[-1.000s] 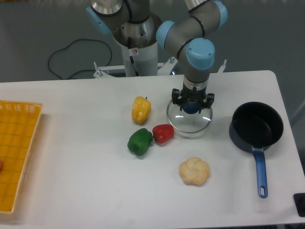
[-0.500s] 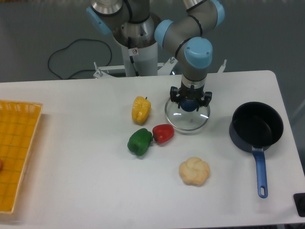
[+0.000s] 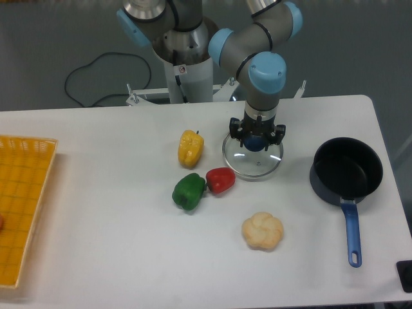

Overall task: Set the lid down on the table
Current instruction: 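Hold the lid on the table and open the gripper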

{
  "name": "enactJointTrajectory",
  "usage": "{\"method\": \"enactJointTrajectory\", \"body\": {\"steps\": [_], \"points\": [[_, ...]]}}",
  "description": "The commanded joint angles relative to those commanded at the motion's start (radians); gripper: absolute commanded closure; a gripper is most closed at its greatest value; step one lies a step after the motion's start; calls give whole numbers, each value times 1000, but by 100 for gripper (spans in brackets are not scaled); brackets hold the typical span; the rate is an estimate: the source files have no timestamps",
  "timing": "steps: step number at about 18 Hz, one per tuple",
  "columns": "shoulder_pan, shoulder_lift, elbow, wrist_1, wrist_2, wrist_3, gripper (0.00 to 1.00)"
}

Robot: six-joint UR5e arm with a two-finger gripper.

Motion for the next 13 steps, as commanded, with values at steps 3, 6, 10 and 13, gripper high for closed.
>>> {"method": "enactJointTrajectory", "body": {"steps": [3,6,10,13], "points": [[0,-3,0,0,0,0,47],[0,-8,0,0,-2,0,47],[-2,-12,-2,2,-2,-2,47],[0,-14,-2,0,-2,-3,47]]}}
